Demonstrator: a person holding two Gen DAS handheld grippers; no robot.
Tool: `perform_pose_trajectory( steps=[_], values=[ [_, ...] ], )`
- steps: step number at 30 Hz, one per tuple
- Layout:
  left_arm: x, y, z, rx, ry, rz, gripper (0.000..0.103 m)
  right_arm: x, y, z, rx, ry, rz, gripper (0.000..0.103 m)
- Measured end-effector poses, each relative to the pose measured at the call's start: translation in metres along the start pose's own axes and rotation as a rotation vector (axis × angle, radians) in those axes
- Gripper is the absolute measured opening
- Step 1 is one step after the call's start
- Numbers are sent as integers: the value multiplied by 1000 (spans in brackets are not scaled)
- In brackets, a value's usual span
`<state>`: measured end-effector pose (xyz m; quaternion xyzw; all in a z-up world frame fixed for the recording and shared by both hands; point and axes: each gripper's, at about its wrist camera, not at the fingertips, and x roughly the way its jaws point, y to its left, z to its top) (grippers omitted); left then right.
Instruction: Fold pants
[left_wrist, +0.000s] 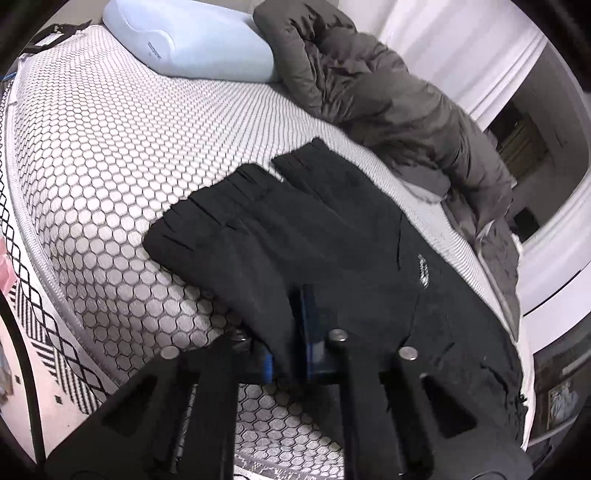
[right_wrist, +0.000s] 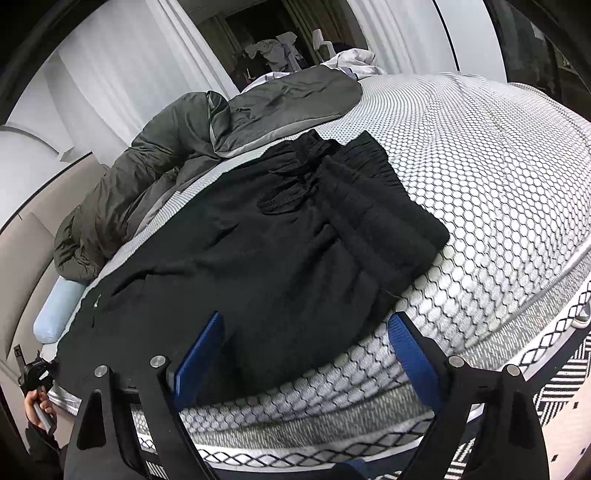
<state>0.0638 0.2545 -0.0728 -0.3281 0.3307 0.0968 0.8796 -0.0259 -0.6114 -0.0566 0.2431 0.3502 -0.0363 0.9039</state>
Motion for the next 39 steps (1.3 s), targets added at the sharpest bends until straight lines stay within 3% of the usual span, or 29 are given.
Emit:
perform_pose_trajectory(
  steps=[2, 4, 5, 6, 8, 12, 16, 18, 22, 27, 32, 37, 38, 39],
  values=[
    [0, 1, 3, 3, -3, -1, 5, 0, -3, 5, 27, -21, 19, 90],
    [2, 0, 5, 4, -1, -3, 4, 6, -12, 15, 83, -37, 26, 80],
    [2, 0, 6, 2, -1, -5, 4, 12, -17, 20, 116, -42, 4, 60],
    [-1, 1, 3, 1, -2, -6, 4, 14, -20, 23, 135, -40, -19, 32],
    [-9, 2, -1, 6, -8, -7, 4, 15, -23, 28, 160, -37, -22, 19],
    [-21, 5, -6, 27, -19, -10, 4, -12, -13, 22, 89, -80, -60, 17],
    [-11, 20, -14, 5, 24, -3, 3, -13, -19, 9, 73, -37, -88, 17],
    [-16, 19, -12, 0, 13, -12, 3, -4, -27, 7, 126, -10, -72, 17],
    [-26, 2, 4, 42, -23, -27, 3, -20, -14, 20, 108, -84, -65, 17],
    [-21, -42, 51, 89, -71, -37, 3, -30, 21, 68, 61, -212, -85, 17],
    [28, -97, 114, 114, -51, 3, 3, -2, 55, 137, 52, -294, -123, 16],
    [119, -152, 167, 164, 39, 110, 3, 56, 78, 200, 18, -295, -195, 16],
    [135, -154, 176, 166, 66, 131, 4, 68, 79, 209, 27, -308, -184, 20],
    [155, -156, 184, 165, 105, 155, 8, 84, 79, 220, 25, -312, -188, 31]
  ],
)
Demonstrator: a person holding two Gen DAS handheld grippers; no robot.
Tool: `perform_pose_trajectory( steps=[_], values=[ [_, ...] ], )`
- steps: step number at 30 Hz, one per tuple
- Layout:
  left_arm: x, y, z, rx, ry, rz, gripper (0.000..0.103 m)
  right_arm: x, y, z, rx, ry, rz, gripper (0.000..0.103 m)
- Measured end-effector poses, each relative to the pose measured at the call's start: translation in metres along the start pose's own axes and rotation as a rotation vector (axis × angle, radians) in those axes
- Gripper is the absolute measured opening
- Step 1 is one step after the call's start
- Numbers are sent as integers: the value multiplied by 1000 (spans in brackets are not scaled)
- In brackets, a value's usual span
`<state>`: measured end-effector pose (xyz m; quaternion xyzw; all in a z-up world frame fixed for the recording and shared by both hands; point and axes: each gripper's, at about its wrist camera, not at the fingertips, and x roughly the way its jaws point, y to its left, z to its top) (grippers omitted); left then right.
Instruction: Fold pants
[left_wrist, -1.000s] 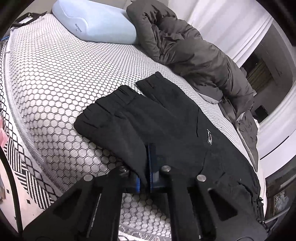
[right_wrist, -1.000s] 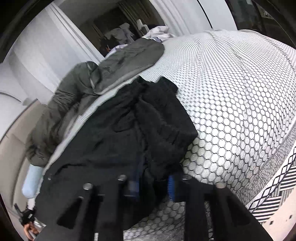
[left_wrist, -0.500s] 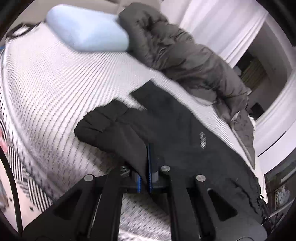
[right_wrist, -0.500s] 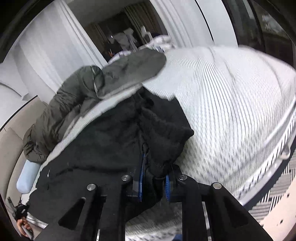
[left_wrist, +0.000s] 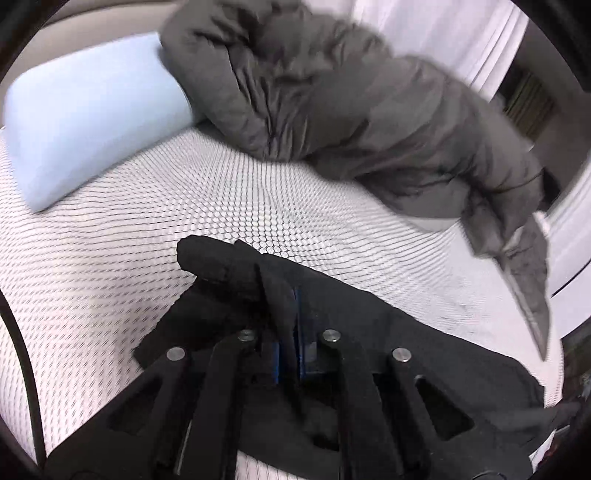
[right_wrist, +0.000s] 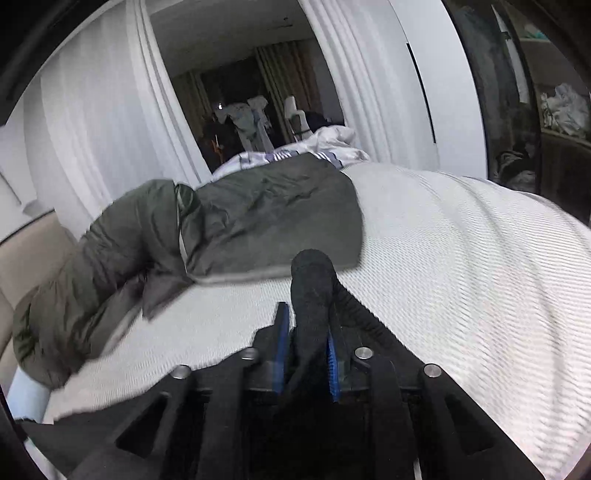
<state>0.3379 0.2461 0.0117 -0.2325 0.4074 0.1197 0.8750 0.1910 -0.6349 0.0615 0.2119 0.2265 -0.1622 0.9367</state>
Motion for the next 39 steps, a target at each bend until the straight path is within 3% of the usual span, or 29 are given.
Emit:
perform_pose_trajectory(
  steps=[1, 2, 3, 5, 6, 8, 14, 20, 23, 27, 29, 32, 34, 35, 36, 39],
  values=[
    [14, 0, 5, -3, 36, 9, 20, 17, 5, 4, -12, 17, -29, 41],
    [25, -1, 10, -4, 67, 7, 28, 32, 8, 7, -19, 38, -52, 64],
    [33, -1, 14, -8, 89, -18, 39, 44, 10, 9, -24, 56, -69, 70],
    [34, -1, 14, 0, 75, -48, 57, 47, 13, 9, -46, 29, -147, 71],
    [31, -2, 11, 11, 61, -52, 73, 42, 13, 5, -54, 9, -177, 79],
    [22, -3, 6, 22, 33, -45, 90, 28, 13, -2, -79, -18, -166, 89],
    [-22, 2, -39, 8, -36, -31, 93, -11, 23, -37, -145, 43, -58, 93],
    [-54, 32, -104, -135, -42, -49, 94, -39, 5, -73, 1, 83, 50, 95],
    [-56, 37, -127, -142, -10, -89, 90, -37, -9, -96, 61, 132, 154, 95],
    [-39, 33, -148, -163, 57, -209, 69, -30, -22, -108, 96, 214, 166, 95],
    [-19, 29, -151, -183, 102, -232, 58, -30, -32, -109, 124, 241, 178, 95],
    [-7, 25, -150, -189, 60, -235, 46, -30, -49, -112, 144, 275, 165, 95],
    [1, 23, -148, -205, 43, -215, 28, -28, -64, -113, 172, 296, 151, 95],
    [2, 24, -147, -215, 35, -212, 14, -26, -71, -113, 190, 300, 144, 95],
    [3, 24, -146, -225, 25, -216, 8, -25, -80, -114, 214, 309, 133, 95],
    [-9, 24, -146, -238, -28, -229, 6, -22, -102, -118, 276, 333, 116, 95]
  ],
)
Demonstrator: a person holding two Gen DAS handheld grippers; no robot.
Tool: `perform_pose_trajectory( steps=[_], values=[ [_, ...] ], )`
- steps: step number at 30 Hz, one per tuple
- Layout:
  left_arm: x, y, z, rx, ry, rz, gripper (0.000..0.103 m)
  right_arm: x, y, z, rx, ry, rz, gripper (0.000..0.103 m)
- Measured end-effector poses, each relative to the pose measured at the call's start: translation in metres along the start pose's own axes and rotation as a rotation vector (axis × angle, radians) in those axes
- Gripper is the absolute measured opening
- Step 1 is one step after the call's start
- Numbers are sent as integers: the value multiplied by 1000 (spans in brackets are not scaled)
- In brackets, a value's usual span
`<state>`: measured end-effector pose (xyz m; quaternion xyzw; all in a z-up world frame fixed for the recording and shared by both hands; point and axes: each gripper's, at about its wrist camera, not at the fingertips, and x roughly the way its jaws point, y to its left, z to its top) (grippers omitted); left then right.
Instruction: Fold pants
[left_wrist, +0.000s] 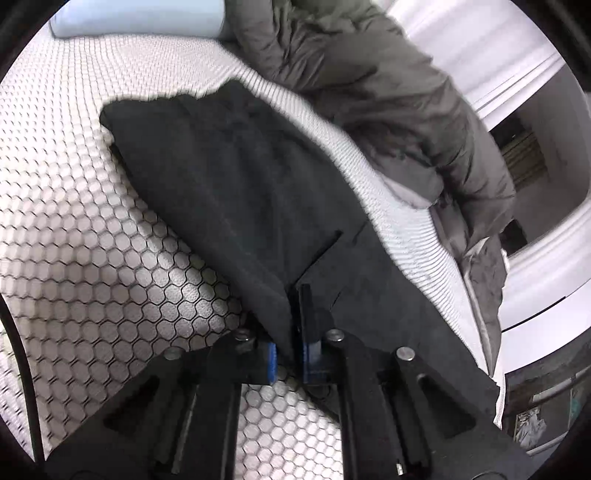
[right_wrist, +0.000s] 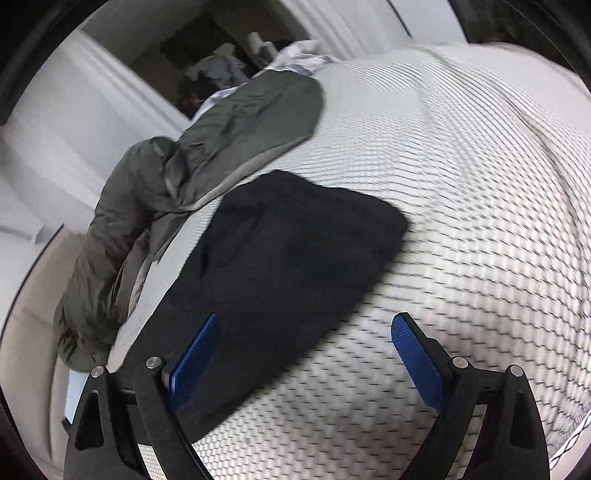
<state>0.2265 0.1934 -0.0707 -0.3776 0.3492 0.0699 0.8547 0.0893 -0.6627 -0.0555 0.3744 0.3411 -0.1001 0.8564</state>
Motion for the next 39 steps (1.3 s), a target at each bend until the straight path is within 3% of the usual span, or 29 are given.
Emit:
perform_pose_trajectory(
  steps=[5, 7, 9, 10, 11, 14, 19, 23, 26, 27, 29, 32, 34, 37, 39],
  values=[
    [-5, -2, -1, 6, -2, 12, 6, 13, -12, 2, 62, 39, 83, 95],
    [-2, -1, -1, -8, 2, 17, 6, 27, -9, 7, 76, 25, 109, 89],
    [-3, -2, -2, 4, -7, 27, 6, 44, -5, 13, 101, 6, 146, 54],
    [-2, -4, -2, 10, -7, 28, 6, 54, -3, 14, 112, 9, 155, 41],
    [-5, -2, -4, 16, -8, 25, 6, 62, -2, 14, 123, 27, 152, 21],
    [-23, 5, -9, 31, -9, 17, 2, 54, 9, 10, 115, -4, 127, 12],
    [-78, 28, -32, 55, -28, 8, 2, -3, 13, -12, 66, -47, 129, 11],
    [-112, 50, -57, 84, -13, 29, 2, -35, -9, -41, 40, -5, 99, 12],
    [-116, 60, -68, 124, 13, 75, 4, -33, -33, -62, 60, 70, 81, 16],
    [-118, 60, -68, 123, 14, 84, 5, -33, -40, -62, 101, 72, 115, 19],
    [-128, 52, -71, 153, 0, 131, 8, -42, -41, -58, 127, 62, 130, 30],
    [-145, 36, -80, 239, -47, 245, 34, -70, -33, -61, 57, -34, 29, 58],
    [-155, 28, -85, 273, -69, 267, 67, -85, -26, -62, -48, -95, -110, 66],
    [-171, 2, -94, 375, -96, 259, 85, -97, -12, -61, -177, -151, -280, 66],
    [-180, -15, -99, 436, -133, 279, 87, -108, 3, -63, -260, -191, -312, 73]
  ],
)
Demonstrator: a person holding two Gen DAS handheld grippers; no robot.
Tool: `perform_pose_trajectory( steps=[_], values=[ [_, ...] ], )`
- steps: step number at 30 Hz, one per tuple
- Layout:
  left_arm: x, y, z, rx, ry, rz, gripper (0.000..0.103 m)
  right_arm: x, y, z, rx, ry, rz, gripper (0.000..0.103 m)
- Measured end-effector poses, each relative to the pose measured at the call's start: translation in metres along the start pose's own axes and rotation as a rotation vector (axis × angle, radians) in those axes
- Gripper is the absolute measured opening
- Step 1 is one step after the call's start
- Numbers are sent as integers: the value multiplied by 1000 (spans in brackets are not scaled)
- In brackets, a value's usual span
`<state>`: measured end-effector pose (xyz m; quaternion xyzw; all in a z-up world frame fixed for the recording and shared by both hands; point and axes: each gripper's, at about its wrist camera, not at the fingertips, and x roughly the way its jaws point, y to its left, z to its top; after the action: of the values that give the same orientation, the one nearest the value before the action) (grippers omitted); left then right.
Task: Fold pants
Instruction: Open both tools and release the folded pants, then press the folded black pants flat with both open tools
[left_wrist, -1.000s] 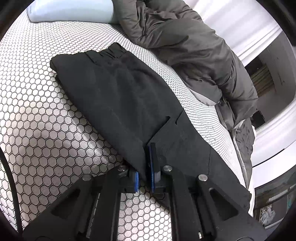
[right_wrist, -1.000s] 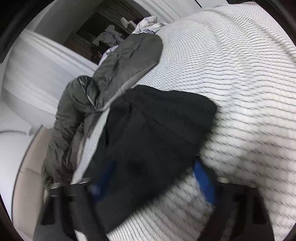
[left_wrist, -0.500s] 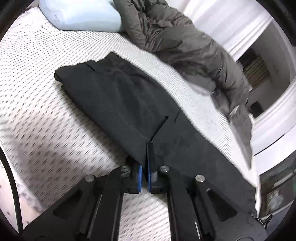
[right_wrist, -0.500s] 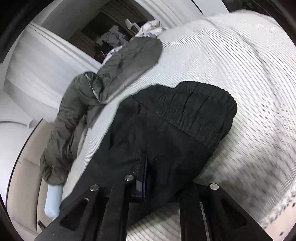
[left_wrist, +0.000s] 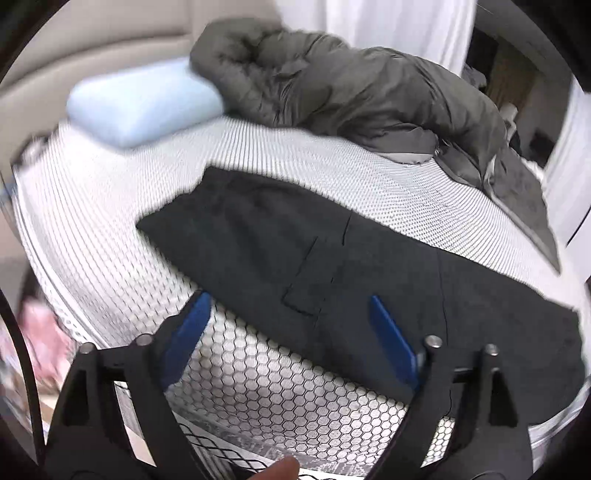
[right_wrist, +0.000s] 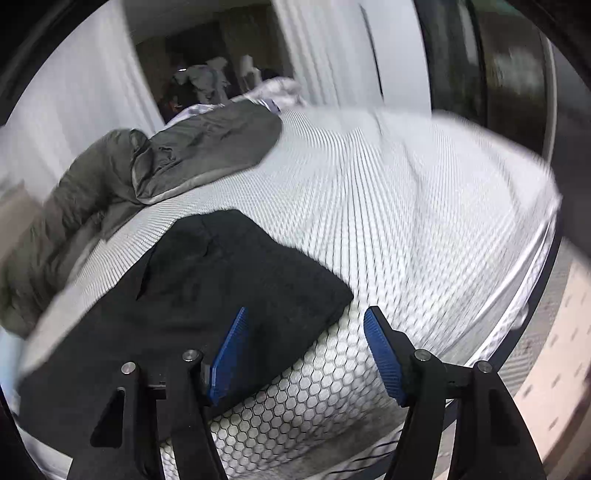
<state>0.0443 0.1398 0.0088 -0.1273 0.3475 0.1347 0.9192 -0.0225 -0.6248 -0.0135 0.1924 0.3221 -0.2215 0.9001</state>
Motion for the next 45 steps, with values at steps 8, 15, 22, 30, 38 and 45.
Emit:
perform_pose_trajectory(
  steps=[8, 15, 22, 30, 38, 45],
  values=[
    [-11, -95, 2, 158, -13, -327, 102, -16, 103, 1, -325, -9, 261, 91],
    [21, -207, -53, 413, 69, -427, 102, 23, 205, -24, -534, 113, 381, 91],
    [33, -254, -106, 564, 140, -411, 102, 46, 249, -74, -734, 184, 336, 91],
    [41, -250, -115, 562, 150, -379, 102, 52, 165, -58, -673, 114, 88, 101],
    [60, -255, -96, 552, 143, -348, 102, 45, 129, -48, -606, 85, -45, 100],
    [64, -258, -97, 563, 152, -379, 102, 4, 174, -81, -629, 139, 359, 101]
  ],
)
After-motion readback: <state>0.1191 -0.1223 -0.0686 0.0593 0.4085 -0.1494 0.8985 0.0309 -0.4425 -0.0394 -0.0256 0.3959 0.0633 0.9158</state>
